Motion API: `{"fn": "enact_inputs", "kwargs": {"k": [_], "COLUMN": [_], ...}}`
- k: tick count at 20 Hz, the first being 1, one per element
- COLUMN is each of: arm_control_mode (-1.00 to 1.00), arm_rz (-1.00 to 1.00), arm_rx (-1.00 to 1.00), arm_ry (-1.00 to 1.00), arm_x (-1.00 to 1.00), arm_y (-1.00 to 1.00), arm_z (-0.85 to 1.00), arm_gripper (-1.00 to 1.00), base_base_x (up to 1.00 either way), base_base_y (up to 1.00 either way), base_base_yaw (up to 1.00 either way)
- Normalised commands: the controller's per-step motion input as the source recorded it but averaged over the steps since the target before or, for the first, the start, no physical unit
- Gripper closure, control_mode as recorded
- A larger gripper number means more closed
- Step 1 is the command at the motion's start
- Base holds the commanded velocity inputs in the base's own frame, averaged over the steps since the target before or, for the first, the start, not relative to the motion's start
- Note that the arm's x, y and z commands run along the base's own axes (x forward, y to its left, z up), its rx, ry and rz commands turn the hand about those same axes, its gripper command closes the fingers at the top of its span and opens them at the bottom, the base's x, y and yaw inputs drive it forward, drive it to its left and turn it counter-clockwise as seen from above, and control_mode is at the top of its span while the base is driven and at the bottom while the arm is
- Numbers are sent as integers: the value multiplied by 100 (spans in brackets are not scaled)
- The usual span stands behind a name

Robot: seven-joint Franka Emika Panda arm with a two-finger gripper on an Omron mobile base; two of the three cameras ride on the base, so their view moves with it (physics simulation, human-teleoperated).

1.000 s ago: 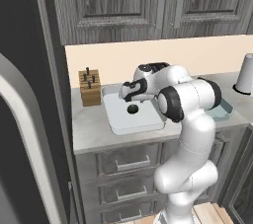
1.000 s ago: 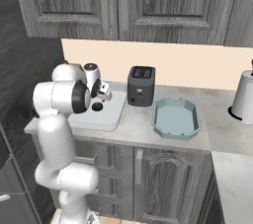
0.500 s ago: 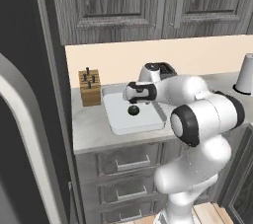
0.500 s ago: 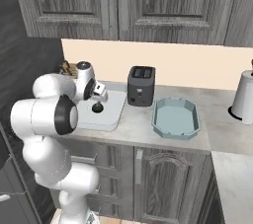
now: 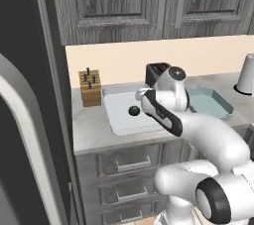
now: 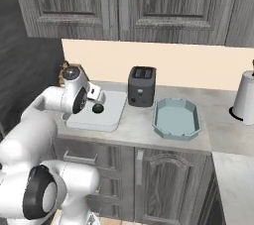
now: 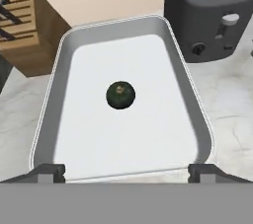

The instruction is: Place one squash and one chicken drumstick in each tupperware on the nearby counter, to pack two identical lunches.

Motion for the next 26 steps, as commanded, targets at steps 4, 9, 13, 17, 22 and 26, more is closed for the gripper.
{"fn": "enact_inputs", "kwargs": {"k": [4, 9, 13, 17, 22, 26], "arm_control_mode": [-100, -100, -100, -100, 100, 100], "arm_rz": [0, 4, 4, 0, 0, 0], "arm_rx": [3, 2, 0, 0, 0, 0], "arm_ry": [-4, 0, 0, 0, 1, 0], "arm_x": [-100, -98, -100, -100, -80, 0], "arm_y": [-49, -22, 0, 0, 0, 0], "arm_z": [72, 65, 51, 58, 14, 0], "arm_gripper": [-100, -100, -100, -100, -100, -100], "base_base_x": [0, 0, 0, 0, -20, -100], "base_base_y": [0, 0, 0, 0, 0, 0], "base_base_yaw": [0, 0, 0, 0, 0, 0]}}
